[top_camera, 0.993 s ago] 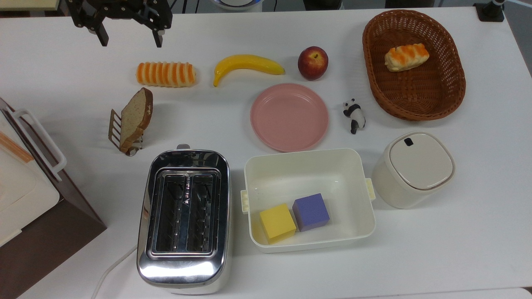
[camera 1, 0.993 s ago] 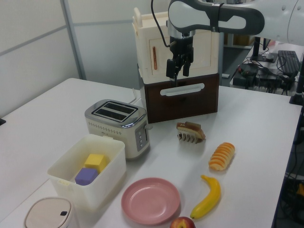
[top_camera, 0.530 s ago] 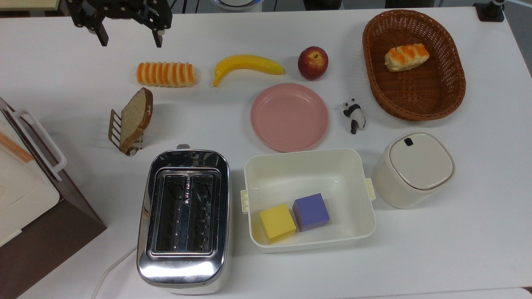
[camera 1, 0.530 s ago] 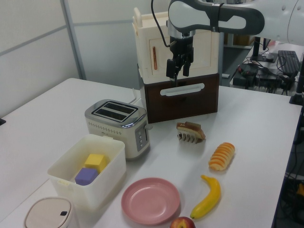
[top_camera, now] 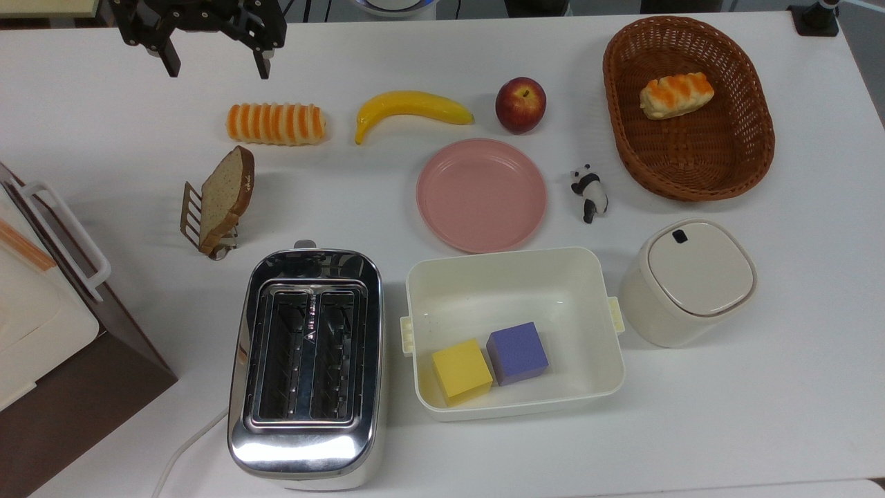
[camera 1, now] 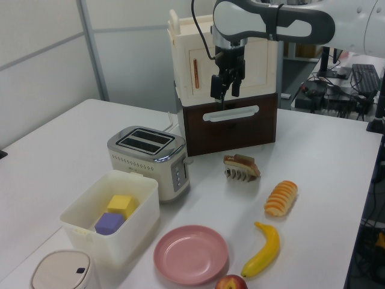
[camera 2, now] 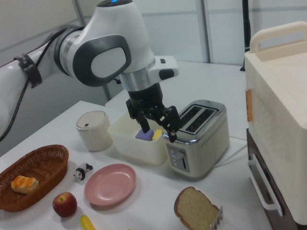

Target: Put the bread in the toaster

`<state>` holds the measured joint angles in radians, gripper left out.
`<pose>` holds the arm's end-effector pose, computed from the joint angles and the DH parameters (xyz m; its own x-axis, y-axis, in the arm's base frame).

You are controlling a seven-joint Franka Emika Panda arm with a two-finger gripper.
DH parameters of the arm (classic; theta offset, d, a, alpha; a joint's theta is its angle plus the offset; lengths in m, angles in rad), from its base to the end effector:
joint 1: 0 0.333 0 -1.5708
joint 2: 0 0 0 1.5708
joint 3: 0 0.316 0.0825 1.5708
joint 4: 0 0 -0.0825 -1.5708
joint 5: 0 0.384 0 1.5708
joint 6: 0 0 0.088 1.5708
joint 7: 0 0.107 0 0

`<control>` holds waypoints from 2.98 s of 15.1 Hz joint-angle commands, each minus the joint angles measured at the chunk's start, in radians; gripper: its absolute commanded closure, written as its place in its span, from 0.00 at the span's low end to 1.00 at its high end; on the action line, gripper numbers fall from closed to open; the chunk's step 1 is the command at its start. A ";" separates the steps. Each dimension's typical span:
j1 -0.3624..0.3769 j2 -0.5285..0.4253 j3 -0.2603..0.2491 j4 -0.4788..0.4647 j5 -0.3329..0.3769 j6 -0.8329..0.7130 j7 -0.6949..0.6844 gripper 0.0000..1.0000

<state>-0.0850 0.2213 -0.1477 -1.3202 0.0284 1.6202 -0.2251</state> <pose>0.6131 -0.1305 0.6184 0.9970 -0.0021 0.0780 -0.0038 -0.9998 0.0219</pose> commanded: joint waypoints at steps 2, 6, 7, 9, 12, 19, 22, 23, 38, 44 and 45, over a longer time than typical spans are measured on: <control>0.007 -0.023 -0.004 -0.022 0.004 0.013 -0.002 0.00; 0.007 -0.023 -0.004 -0.022 0.004 0.013 -0.002 0.00; 0.007 -0.023 -0.004 -0.022 0.004 0.013 0.000 0.00; 0.007 -0.023 -0.004 -0.022 0.005 0.018 0.000 0.00; 0.005 -0.023 -0.006 -0.022 0.002 0.021 0.001 0.00; 0.002 -0.023 -0.006 -0.022 0.002 0.018 0.000 0.00; 0.001 -0.025 -0.006 -0.021 0.002 0.013 -0.002 0.00; 0.001 -0.025 -0.006 -0.022 0.005 0.015 -0.002 0.00; -0.009 -0.158 -0.007 -0.273 -0.114 0.091 -0.060 0.00; -0.016 -0.145 -0.009 -0.393 -0.179 0.194 -0.100 0.00; -0.016 -0.132 -0.007 -0.404 -0.185 0.211 -0.100 0.00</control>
<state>-0.0998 0.1157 -0.1570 -1.6344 -0.1268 1.7619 -0.2972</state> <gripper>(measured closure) 0.000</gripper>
